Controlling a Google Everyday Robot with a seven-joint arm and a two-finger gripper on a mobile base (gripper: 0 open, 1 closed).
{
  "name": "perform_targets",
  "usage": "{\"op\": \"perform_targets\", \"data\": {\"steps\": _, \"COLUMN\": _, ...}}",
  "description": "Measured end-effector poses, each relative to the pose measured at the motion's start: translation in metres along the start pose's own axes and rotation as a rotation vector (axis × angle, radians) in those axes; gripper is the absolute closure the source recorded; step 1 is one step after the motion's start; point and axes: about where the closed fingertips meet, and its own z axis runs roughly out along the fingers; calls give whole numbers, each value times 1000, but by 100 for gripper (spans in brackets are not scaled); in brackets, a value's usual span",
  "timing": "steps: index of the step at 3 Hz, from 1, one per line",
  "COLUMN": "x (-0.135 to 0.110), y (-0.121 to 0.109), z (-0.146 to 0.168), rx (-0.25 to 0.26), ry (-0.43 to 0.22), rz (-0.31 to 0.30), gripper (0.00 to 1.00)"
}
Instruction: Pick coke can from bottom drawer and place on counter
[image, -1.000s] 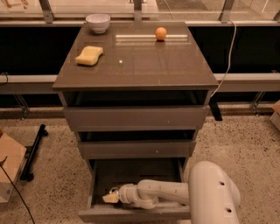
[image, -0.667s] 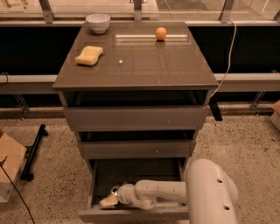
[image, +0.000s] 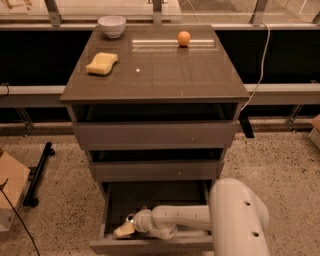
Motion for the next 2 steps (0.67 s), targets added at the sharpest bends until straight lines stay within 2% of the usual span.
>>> {"op": "perform_targets", "data": {"steps": 1, "x": 0, "y": -1, "z": -1, "rx": 8, "ry": -2, "rz": -3, "gripper": 18}}
{"op": "perform_targets", "data": {"steps": 2, "x": 1, "y": -1, "z": -3, "rx": 16, "ry": -8, "rz": 4, "gripper": 41}}
